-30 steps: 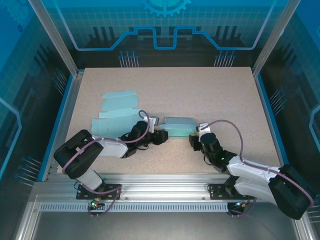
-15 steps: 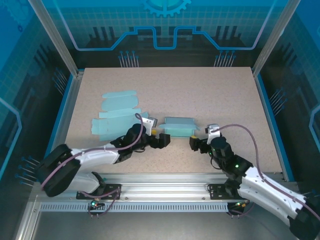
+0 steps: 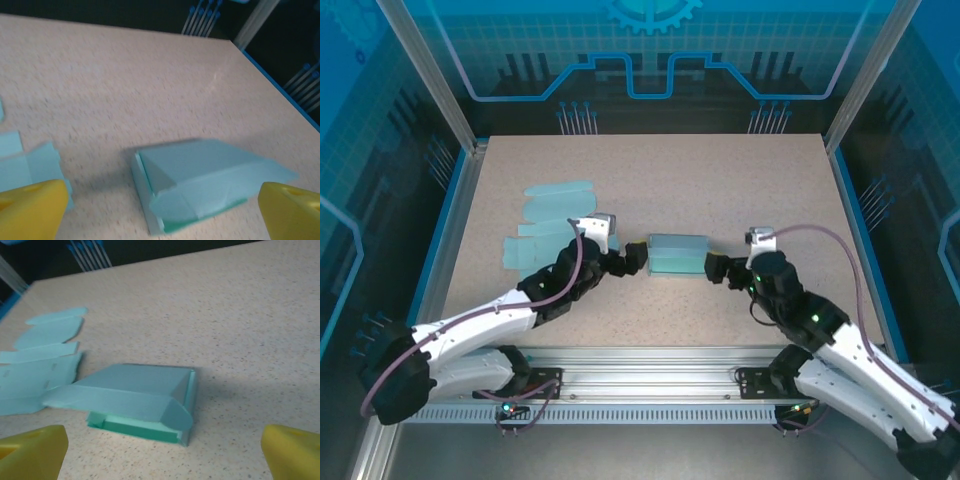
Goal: Fold the paper box
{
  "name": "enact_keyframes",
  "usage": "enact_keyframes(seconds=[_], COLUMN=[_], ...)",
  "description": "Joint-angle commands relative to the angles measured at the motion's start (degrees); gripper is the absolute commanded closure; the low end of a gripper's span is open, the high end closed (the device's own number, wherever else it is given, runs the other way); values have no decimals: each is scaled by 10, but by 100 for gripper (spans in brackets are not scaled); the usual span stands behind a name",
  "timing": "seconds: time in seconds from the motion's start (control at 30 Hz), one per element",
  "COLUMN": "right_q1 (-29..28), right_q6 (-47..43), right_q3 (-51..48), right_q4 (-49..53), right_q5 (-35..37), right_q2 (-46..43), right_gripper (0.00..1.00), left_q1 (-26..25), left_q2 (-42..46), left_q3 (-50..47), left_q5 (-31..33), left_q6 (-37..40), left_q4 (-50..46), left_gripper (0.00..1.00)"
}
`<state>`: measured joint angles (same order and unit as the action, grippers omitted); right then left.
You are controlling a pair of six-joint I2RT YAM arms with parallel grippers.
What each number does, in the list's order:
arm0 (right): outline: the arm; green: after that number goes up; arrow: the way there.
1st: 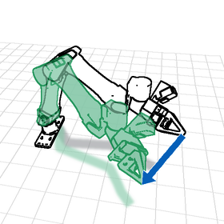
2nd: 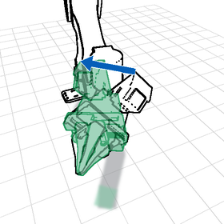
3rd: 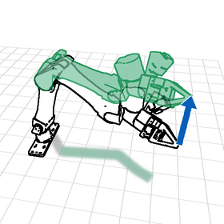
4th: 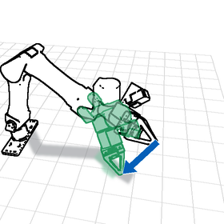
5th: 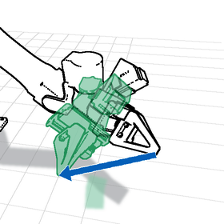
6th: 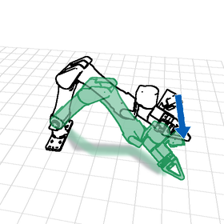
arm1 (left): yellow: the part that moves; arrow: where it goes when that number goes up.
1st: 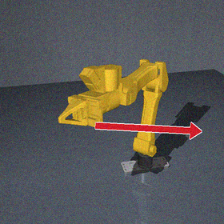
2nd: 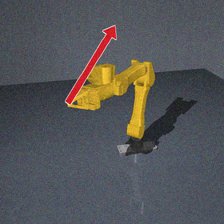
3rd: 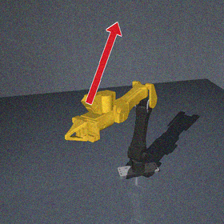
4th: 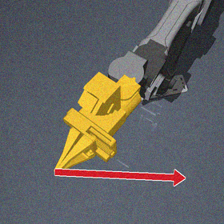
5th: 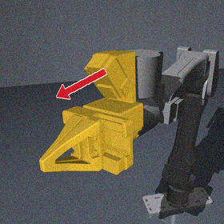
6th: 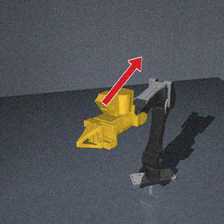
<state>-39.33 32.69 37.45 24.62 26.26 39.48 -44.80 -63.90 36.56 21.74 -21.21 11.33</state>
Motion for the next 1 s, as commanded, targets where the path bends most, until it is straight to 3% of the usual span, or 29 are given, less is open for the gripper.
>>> enact_keyframes(seconds=[0.0, 0.17, 0.33, 0.63, 0.97], right_q1=[22, 52, 64, 106, 109], right_q6=[34, 33, 38, 59, 81], right_q3=[98, 225, 266, 201, 151], right_q4=[103, 170, 174, 147, 132], right_q5=[43, 49, 33, -28, -31], right_q2=[109, 279, 373, 390, 416], right_gripper=[0, 0, 0, 0, 0], left_q1=[21, 66, 68, 56, 47], left_q2=[-54, -165, -242, -312, -352], left_q3=[71, 174, 213, 216, 190], left_q5=[55, 6, -50, -91, -89], left_q6=[43, 11, 12, 6, -12], left_q4=[-35, -112, -103, -92, -98], left_gripper=[1, 1, 1, 1, 1])
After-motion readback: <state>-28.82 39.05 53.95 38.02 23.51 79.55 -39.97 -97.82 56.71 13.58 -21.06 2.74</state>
